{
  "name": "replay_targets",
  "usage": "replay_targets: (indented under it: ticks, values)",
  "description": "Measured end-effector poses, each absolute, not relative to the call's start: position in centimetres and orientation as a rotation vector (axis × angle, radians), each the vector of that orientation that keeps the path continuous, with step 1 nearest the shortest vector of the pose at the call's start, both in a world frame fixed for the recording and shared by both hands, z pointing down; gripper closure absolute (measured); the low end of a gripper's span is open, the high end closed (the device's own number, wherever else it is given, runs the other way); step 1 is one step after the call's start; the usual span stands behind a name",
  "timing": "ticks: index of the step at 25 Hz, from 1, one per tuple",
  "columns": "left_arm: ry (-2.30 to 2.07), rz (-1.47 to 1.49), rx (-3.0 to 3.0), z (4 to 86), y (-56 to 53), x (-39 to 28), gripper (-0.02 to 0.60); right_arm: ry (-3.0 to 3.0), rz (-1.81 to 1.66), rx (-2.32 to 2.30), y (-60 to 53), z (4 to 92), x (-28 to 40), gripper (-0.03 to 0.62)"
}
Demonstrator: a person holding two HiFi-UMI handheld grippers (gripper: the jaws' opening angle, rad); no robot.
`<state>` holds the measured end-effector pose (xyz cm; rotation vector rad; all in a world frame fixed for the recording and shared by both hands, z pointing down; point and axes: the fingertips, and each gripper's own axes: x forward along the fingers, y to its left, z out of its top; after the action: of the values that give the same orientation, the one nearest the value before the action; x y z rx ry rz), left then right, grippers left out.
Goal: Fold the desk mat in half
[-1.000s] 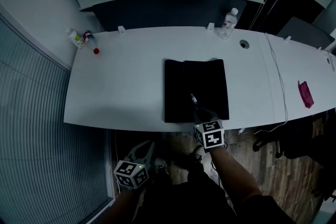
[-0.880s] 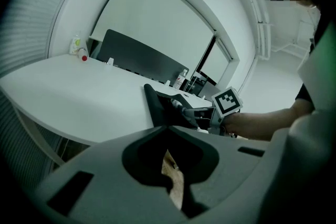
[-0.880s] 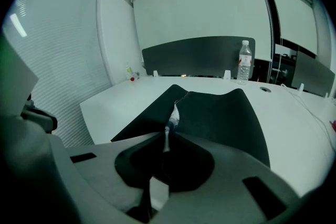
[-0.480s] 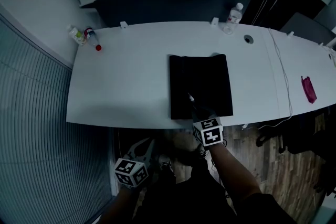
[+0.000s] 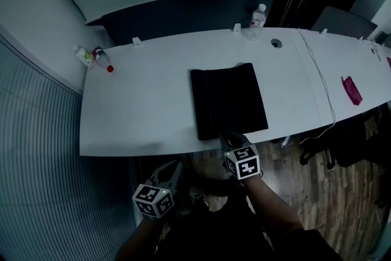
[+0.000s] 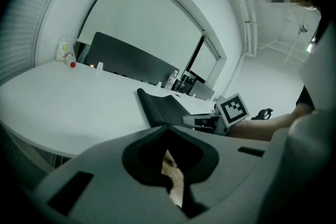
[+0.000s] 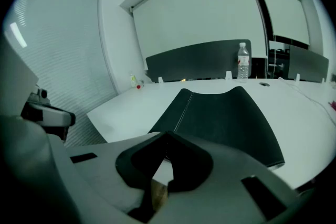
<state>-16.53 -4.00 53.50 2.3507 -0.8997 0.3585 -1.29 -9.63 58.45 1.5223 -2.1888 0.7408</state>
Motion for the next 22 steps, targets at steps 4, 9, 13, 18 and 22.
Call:
replay_targets:
  ticks: [4,9,13,18,22]
  values:
    - [-0.868,0.363,2.398,52.6,-3.9,-16.2,0.575,-2.262,0.774,1.610,-8.1,55.2,-1.4,0.571]
    - [-0.836,0.351,2.456,51.2,-4.3,-15.5,0.575,-2.312,0.784,1.714,-5.6,51.3,-1.2,0.571]
    - [-0.812,0.331,2.496,50.1,-4.0,-14.8,0.575,-2.320,0.771,1.780,-3.0,48.9,-1.1,0.571]
    - [-0.765,0.335,2.538,49.2,-2.5,-14.5,0.575,-2.296,0.723,1.850,0.6,47.2,-1.0,0.571]
    - [-0.736,0.368,2.565,49.0,-1.1,-14.6,0.575,-2.256,0.725,1.907,3.5,47.2,-0.7,0.571]
